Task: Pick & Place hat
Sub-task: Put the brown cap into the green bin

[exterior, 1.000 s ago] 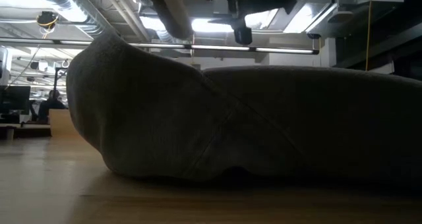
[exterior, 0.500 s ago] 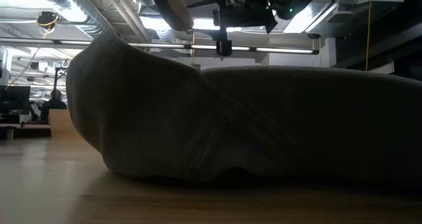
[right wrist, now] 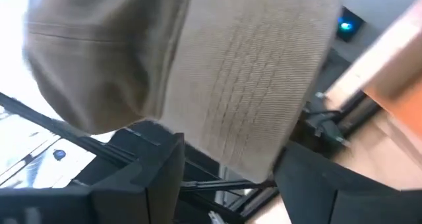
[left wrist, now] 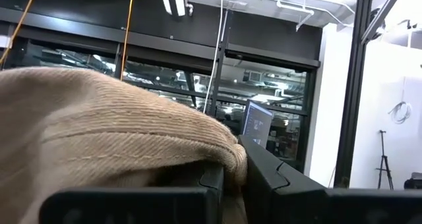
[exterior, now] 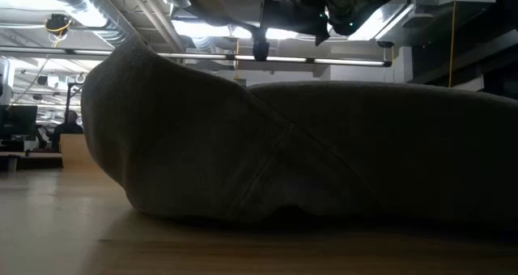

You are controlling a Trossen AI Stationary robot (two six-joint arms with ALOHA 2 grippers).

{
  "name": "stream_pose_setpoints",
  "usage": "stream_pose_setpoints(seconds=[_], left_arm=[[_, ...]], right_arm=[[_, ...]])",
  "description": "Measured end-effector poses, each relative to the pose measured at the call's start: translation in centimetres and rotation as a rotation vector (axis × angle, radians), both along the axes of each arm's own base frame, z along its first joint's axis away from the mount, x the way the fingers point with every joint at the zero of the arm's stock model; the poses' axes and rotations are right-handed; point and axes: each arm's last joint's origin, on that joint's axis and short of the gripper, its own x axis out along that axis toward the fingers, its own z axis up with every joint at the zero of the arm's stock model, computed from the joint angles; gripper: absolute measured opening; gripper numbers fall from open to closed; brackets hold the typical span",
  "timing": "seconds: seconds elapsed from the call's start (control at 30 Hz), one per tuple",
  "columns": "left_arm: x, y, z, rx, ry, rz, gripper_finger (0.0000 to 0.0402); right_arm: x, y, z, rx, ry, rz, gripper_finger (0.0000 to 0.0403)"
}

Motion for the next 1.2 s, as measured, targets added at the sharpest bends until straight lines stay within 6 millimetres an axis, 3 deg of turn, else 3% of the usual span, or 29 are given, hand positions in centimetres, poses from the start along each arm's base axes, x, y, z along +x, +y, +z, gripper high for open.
stream_pose_setpoints(seconds=[0.17, 0.4, 0.43, 0.7, 0.93, 1.2], left_arm=[[0.0, 0.0, 0.0, -0.041, 0.003, -0.021, 0.0027], [-0.1, -0.2, -0.2, -0.120, 0.033, -0.101, 0.0028], [-0.2, -0.3, -0.2, -0.134, 0.047, -0.101, 0.0027], [-1.4, -0.9, -1.0, -0.260, 0.158, -0.050, 0.0028], [-1.8, -1.0, -1.4, -0.385, 0.193, -0.033, 0.0028], [-1.1, -0.7, -2.5, -0.686, 0.261, -0.151, 0.0069]], right_arm=[[-0.2, 0.1, 0.7, 0.006, -0.051, 0.028, 0.0177], [-0.7, -0.5, 0.9, -0.026, -0.057, 0.107, 0.0025], [-1.0, -0.7, 1.1, -0.030, -0.057, 0.118, 0.0017], [-4.8, -2.0, 4.1, -0.069, -0.009, 0.102, 0.0012], [-8.5, -1.2, 6.0, -0.149, 0.110, 0.064, 0.0014], [-9.1, 0.4, 5.8, -0.242, 0.191, 0.046, 0.0013]])
